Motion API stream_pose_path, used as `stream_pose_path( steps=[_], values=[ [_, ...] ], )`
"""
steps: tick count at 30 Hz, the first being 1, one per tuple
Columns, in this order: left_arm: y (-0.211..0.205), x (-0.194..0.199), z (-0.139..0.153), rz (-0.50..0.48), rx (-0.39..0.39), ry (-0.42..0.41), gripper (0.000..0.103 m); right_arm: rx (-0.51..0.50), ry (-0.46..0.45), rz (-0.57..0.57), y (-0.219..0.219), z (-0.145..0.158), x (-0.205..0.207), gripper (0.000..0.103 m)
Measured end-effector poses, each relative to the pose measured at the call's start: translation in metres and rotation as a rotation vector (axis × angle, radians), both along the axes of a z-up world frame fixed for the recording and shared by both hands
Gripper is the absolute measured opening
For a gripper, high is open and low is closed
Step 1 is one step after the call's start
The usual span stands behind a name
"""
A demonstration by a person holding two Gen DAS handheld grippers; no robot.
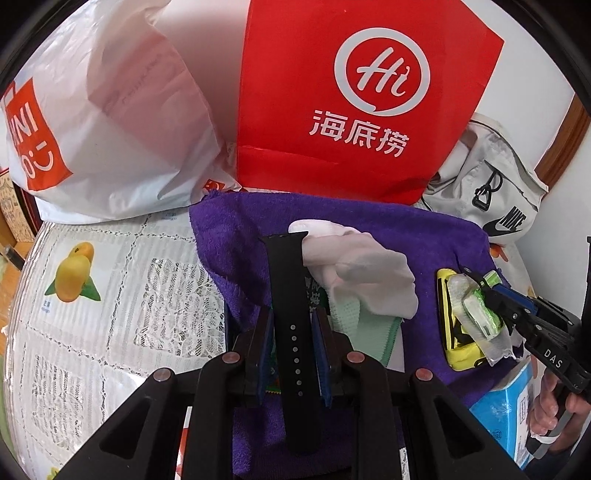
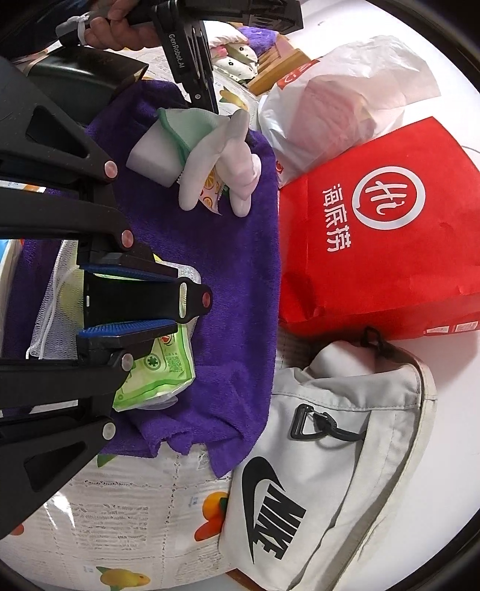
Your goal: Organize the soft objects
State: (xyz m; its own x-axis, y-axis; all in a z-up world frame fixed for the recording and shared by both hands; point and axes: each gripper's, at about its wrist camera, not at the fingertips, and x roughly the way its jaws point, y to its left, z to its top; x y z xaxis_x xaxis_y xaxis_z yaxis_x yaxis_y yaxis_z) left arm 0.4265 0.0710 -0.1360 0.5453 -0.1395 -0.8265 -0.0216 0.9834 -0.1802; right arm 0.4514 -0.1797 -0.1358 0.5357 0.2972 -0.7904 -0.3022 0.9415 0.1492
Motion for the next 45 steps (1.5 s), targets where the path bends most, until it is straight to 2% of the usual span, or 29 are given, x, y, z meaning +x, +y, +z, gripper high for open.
stream_pose_path(
  steps=[4, 6, 10, 12, 19, 22, 26, 31, 37, 43, 45],
  values=[
    [-0.002, -0.001, 0.003, -0.007, 0.022, 0.004, 0.021, 0.005, -0.001, 0.001, 0.0, 0.002, -0.001, 0.023],
    [-0.001, -0.003, 0.005, -0.005, 0.017, 0.005, 0.021, 0.013, -0.002, -0.005, -0.001, 0.004, -0.002, 0.031],
    [-0.001, -0.007, 0.01, -0.004, 0.033, 0.003, 0.036, 0.02, -0.022, -0.008, -0.003, 0.011, -0.007, 0.039],
    [0.0, -0.011, 0.013, -0.003, 0.039, 0.002, 0.037, 0.023, -0.029, -0.013, -0.005, 0.016, -0.011, 0.046],
    [0.003, -0.029, 0.03, 0.012, 0.054, -0.013, 0.043, 0.042, -0.053, -0.031, -0.01, 0.032, -0.03, 0.05],
    [0.003, -0.041, 0.04, 0.016, 0.062, -0.024, 0.045, 0.04, -0.069, -0.041, -0.011, 0.042, -0.041, 0.057],
    [0.003, -0.061, 0.053, 0.026, 0.062, -0.039, 0.05, 0.046, -0.09, -0.048, -0.013, 0.058, -0.065, 0.062],
    [-0.002, -0.096, 0.069, 0.028, 0.065, -0.061, 0.055, 0.049, -0.106, -0.065, -0.018, 0.075, -0.099, 0.078],
    [-0.005, -0.147, 0.09, 0.048, 0.052, -0.091, 0.064, 0.07, -0.113, -0.083, -0.025, 0.092, -0.147, 0.084],
    [-0.015, -0.195, 0.106, 0.044, 0.043, -0.119, 0.073, 0.062, -0.13, -0.098, -0.028, 0.105, -0.198, 0.085],
    [-0.021, -0.212, 0.111, 0.037, 0.044, -0.129, 0.073, 0.056, -0.133, -0.119, -0.031, 0.107, -0.213, 0.089]
  ],
)
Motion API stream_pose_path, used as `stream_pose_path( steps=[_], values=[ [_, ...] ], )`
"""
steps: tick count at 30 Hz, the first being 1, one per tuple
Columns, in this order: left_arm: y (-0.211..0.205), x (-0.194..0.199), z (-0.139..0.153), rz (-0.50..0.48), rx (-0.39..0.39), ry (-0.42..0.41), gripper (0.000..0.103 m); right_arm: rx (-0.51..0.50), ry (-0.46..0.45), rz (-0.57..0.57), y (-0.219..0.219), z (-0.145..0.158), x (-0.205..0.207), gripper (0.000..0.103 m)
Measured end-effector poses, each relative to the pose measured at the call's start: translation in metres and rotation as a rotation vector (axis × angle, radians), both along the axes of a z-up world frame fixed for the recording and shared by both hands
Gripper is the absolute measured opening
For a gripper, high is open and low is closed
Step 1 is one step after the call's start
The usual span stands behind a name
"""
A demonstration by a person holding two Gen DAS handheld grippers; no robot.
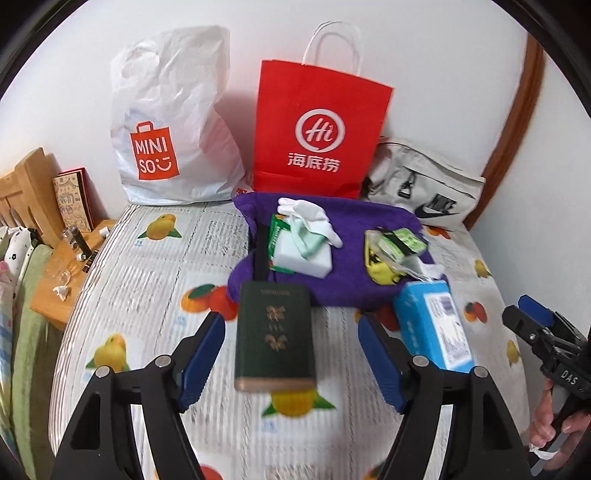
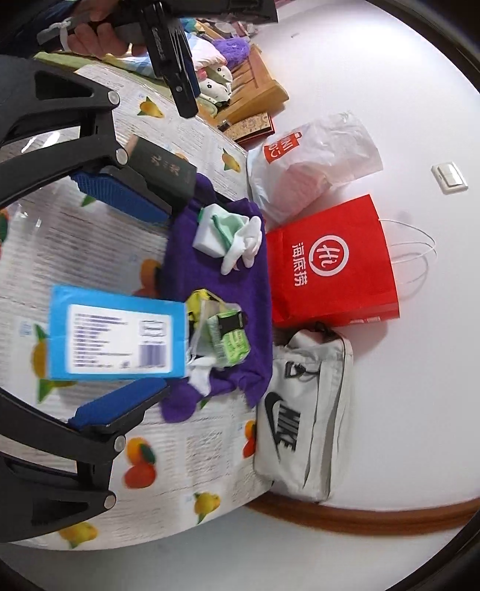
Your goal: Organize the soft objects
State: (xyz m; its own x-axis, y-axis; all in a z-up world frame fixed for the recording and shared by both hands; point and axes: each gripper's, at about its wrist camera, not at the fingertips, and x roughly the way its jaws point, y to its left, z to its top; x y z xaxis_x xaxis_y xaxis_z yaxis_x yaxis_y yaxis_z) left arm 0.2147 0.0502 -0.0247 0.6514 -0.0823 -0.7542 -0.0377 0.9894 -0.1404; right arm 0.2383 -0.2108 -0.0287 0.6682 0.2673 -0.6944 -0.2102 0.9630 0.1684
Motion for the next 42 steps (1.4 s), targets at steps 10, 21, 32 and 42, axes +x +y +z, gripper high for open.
stream_pose_path(
  steps=[10, 21, 32, 42],
  values=[
    [-0.025, -0.072, 0.013, -0.029, 0.012, -0.051, 0.083, -0.041, -0.056, -0.057, -0.006, 0.01, -0.078, 0.102],
    [-0.042, -0.126, 0.022, -0.022, 0.061, -0.096, 0.088, -0.06, -0.07, -0.087, -0.012, 0.013, -0.129, 0.102],
    [-0.05, -0.151, 0.025, -0.006, 0.089, -0.126, 0.089, -0.065, -0.089, -0.097, -0.012, 0.021, -0.156, 0.102],
    [-0.051, -0.159, 0.03, -0.012, 0.095, -0.137, 0.089, -0.061, -0.093, -0.101, -0.012, 0.023, -0.166, 0.102]
  ],
)
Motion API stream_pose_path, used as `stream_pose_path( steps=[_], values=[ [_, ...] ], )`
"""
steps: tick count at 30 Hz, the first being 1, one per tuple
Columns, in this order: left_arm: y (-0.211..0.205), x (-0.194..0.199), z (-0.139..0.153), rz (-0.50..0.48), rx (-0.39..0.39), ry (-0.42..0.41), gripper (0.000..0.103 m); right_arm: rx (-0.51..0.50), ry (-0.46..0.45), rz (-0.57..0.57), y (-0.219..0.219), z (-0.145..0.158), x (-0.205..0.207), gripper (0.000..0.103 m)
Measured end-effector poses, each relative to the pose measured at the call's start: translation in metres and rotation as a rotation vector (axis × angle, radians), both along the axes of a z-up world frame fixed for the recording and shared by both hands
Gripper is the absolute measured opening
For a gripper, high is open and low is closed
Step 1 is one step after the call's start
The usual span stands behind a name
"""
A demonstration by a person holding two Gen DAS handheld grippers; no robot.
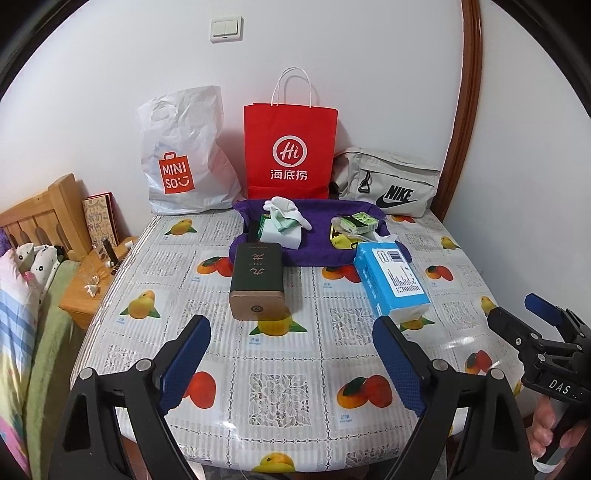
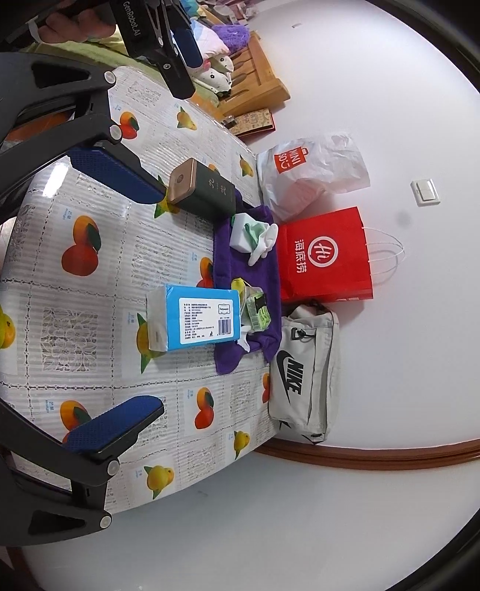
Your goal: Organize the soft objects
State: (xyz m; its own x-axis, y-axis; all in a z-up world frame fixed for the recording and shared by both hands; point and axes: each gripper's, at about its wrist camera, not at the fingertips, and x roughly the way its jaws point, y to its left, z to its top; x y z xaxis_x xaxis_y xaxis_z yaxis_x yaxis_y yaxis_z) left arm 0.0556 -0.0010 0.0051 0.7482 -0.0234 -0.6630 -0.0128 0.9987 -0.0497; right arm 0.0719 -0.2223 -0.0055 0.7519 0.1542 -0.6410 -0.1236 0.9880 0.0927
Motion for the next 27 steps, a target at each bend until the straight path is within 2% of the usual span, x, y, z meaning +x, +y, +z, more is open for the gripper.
stream_pose_path(
  steps=[27],
  values=[
    [0.0031, -0.0033, -0.0004, 0.012, -0.001, 0.007, 0.089, -0.007, 0.006, 0.006, 0.0022, -0.0009, -0.0056, 0.102]
  ],
)
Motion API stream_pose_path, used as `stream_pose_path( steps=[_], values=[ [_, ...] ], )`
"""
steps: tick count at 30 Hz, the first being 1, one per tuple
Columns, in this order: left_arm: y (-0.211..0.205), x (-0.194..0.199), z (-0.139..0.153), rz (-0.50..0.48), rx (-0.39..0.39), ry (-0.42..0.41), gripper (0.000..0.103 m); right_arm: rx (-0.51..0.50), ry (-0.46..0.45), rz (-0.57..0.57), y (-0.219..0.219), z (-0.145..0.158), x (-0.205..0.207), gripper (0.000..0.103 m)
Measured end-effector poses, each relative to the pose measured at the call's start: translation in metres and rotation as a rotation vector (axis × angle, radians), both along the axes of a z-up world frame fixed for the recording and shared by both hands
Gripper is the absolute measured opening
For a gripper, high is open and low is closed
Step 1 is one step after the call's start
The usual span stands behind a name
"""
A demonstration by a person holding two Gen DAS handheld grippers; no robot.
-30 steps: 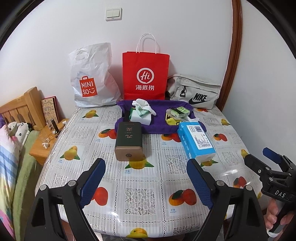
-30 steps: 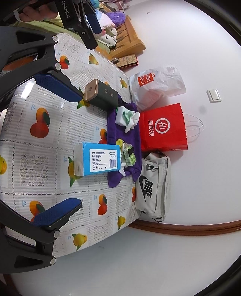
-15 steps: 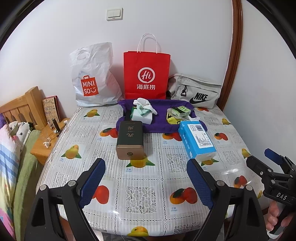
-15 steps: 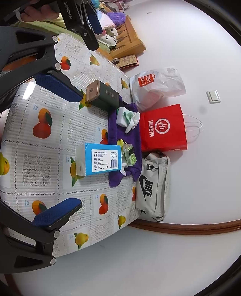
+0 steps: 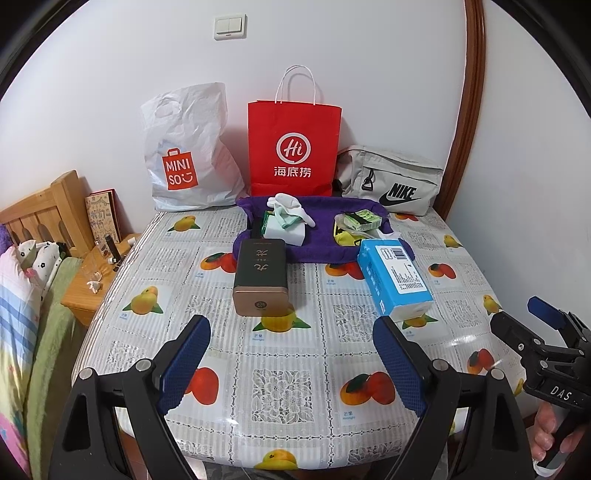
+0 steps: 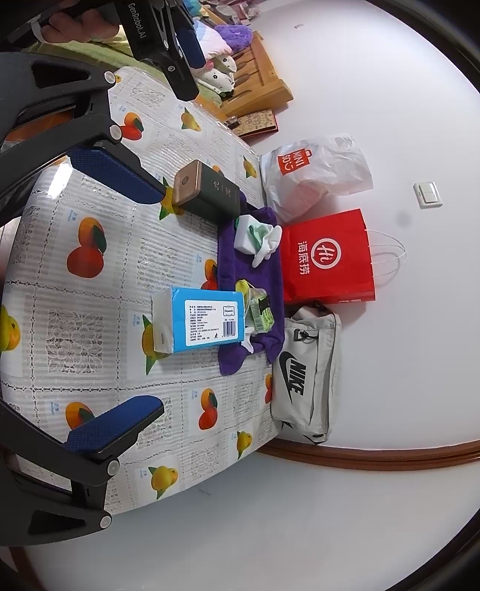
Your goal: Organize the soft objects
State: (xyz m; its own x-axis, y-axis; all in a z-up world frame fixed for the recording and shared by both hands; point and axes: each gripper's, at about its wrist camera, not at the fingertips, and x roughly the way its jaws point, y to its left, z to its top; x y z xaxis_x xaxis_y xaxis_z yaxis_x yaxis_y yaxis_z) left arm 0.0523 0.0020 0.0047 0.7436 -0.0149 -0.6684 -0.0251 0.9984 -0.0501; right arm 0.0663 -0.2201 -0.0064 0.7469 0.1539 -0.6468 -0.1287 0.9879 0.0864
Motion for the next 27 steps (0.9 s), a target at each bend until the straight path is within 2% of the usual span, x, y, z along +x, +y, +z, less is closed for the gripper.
stream_pose_path(
  steps=[27],
  values=[
    [0.0004, 0.0003, -0.0002, -0.002, 0.0, 0.0, 0.089, 0.002, -0.002, 0.003, 0.0024, -0.001, -0.0035, 0.102]
  ],
)
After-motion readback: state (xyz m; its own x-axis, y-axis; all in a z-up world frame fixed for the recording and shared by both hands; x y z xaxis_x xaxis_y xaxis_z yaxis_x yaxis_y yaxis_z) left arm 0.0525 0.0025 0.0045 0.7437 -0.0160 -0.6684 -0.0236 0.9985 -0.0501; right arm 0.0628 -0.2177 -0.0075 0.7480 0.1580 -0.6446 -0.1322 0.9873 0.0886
